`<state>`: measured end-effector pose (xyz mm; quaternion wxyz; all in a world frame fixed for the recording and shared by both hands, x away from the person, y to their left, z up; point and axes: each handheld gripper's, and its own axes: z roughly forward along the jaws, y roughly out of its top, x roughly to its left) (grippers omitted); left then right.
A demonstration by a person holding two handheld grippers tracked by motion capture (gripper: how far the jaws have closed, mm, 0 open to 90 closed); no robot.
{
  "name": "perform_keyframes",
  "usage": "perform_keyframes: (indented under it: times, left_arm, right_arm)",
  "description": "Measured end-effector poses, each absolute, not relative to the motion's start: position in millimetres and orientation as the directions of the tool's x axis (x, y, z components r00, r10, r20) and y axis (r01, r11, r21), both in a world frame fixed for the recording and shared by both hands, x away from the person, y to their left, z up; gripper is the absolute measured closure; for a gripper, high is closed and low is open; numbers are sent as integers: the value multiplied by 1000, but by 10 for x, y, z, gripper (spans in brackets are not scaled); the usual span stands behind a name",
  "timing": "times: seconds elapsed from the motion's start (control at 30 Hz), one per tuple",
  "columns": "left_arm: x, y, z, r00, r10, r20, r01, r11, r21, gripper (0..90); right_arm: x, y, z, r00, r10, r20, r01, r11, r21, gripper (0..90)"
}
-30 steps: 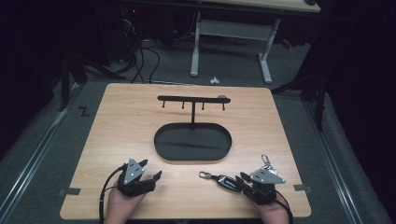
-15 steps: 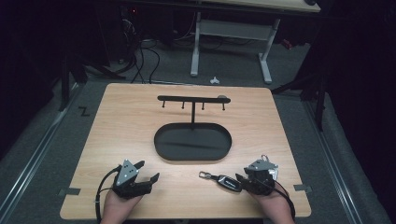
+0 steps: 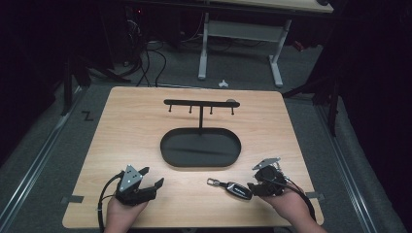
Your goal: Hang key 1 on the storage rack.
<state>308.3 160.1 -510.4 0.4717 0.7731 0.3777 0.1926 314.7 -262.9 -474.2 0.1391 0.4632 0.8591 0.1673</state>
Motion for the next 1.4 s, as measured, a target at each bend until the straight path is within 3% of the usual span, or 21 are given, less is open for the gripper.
perform_keyframes:
  times: [0.17,0.4,0.47,0.63,0.9,1.4]
  left_arm:
    - [3080,1606,-5117,647,760,-60,397,-268,878,310]
    - [3093,1596,-5158,633,773,-42,408,-287,867,303]
    - [3099,1596,-5171,632,774,-38,412,-294,862,300]
    - [3102,1614,-5170,629,775,-52,417,-281,864,292]
    - [3086,1605,-5162,645,762,-62,408,-275,871,286]
    - [3084,1588,-5157,661,749,-52,397,-290,871,284]
  right_arm:
    - [3211,-2638,-4715,-530,845,-76,775,519,361,469]
    - [3320,-2622,-4645,-556,828,-67,800,555,225,438]
    - [3365,-2608,-4600,-574,817,-53,805,575,145,420]
    - [3418,-2574,-4526,-602,796,-58,792,605,81,391]
    - [3469,-2481,-4447,-622,781,-59,780,624,41,370]
    - [3548,-2075,-4459,-716,694,-72,691,720,67,274]
